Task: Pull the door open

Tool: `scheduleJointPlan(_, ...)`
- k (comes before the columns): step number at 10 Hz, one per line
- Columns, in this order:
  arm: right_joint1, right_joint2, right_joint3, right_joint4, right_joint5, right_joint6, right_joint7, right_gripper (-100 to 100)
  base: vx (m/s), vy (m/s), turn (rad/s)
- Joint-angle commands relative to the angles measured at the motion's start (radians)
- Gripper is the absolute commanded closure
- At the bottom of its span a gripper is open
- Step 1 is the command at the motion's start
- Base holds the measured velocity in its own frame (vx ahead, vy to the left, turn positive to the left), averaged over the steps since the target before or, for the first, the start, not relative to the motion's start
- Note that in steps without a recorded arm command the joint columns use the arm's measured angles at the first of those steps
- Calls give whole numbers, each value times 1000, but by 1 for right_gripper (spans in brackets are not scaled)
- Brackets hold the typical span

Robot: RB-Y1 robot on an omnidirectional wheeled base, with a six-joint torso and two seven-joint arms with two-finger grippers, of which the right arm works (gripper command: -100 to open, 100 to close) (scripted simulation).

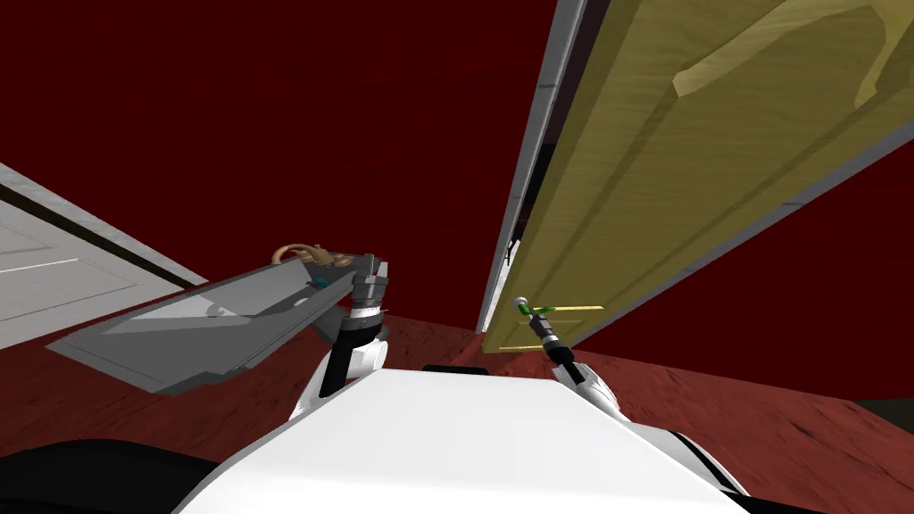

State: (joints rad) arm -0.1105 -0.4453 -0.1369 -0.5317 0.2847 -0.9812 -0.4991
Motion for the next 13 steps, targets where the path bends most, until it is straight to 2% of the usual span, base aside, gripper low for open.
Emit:
scheduleJointPlan(1,16,-14,-2,6,10,-34,-15,100,-125,-64,176)
scheduleJointPlan(2,21,-19,-3,7,13,-44,-19,100,-197,-98,161)
scheduleJointPlan(4,44,-38,-6,15,28,-91,-39,100,-170,-84,148)
scheduleJointPlan(5,50,-43,-7,17,31,-103,-44,100,-159,-82,122)
scheduleJointPlan(7,71,-62,-9,24,45,-148,-64,100,-184,-88,139)
scheduleJointPlan(9,82,-71,-11,28,52,-170,-73,100,-152,-79,92)
scheduleJointPlan(10,82,-63,-6,23,51,-157,-71,100,-64,-25,16)
scheduleJointPlan(11,96,-71,-13,35,59,-189,-78,100,-144,-95,214)
scheduleJointPlan(12,96,-71,-13,35,59,-189,-78,100,-183,-90,162)
scheduleJointPlan(13,106,-78,-19,44,64,-213,-81,100,-160,-84,197)
